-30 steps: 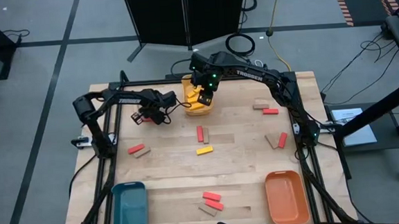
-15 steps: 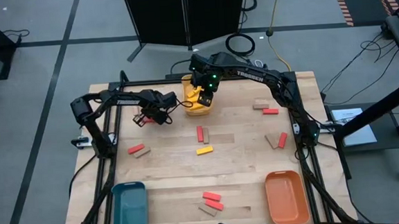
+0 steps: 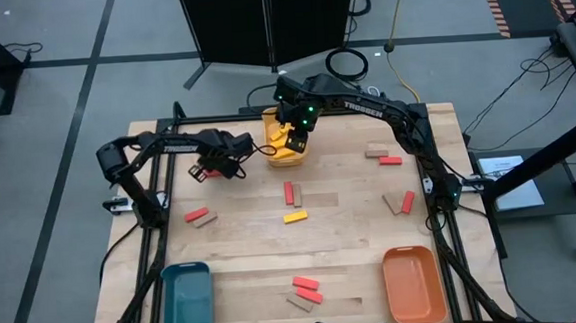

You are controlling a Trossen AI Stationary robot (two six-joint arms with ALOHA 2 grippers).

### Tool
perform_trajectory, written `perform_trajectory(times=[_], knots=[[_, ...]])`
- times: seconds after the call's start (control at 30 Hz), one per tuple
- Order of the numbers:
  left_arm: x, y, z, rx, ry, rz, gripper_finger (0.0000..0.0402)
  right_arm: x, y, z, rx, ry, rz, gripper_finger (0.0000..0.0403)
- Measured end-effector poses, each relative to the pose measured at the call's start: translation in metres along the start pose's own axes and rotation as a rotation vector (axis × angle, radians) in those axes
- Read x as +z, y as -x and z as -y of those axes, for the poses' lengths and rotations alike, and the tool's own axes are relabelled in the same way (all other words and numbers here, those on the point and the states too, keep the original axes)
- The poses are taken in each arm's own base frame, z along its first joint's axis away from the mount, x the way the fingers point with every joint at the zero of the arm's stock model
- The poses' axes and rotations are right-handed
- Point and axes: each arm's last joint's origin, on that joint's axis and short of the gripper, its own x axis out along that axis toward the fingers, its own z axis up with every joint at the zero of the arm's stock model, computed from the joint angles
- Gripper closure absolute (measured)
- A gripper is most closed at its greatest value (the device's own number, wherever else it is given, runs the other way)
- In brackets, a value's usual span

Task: Sort blocks
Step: Put the yellow block into the yellow bin

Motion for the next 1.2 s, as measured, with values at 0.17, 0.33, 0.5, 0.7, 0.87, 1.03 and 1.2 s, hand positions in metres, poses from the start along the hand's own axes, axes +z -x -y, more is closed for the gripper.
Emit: perform_trajectory(times=[0.17,0.33,0.5,0.7,0.87,1.03,1.2], knots=[[0.005,-0.012,0.004,0.006,0.0,-0.013,0.0189,0.0,0.0,-0.001,0.001,0.001,0.0,0.0289],[0.008,-0.02,0.01,-0.001,-0.006,-0.018,0.017,0.0,0.0,0.0,0.0,0.0,0.0,0.0289],[0.011,-0.025,0.013,-0.01,-0.018,-0.014,0.0174,0.0,0.0,0.0,0.0,0.001,0.001,0.0289],[0.015,-0.027,0.012,-0.012,-0.023,0.001,0.0237,0.0,0.0,0.0,0.001,-0.007,0.002,0.0289],[0.015,-0.027,0.011,-0.007,-0.019,-0.004,0.0309,-0.001,0.0,0.0,0.001,-0.009,-0.006,0.0289],[0.015,-0.027,0.011,-0.001,-0.016,-0.009,0.0314,-0.001,0.0,0.0,0.001,-0.009,-0.007,0.0289],[0.011,-0.016,0.005,0.06,0.017,-0.002,0.0314,-0.002,0.0,0.0,0.002,-0.009,-0.017,0.0289]])
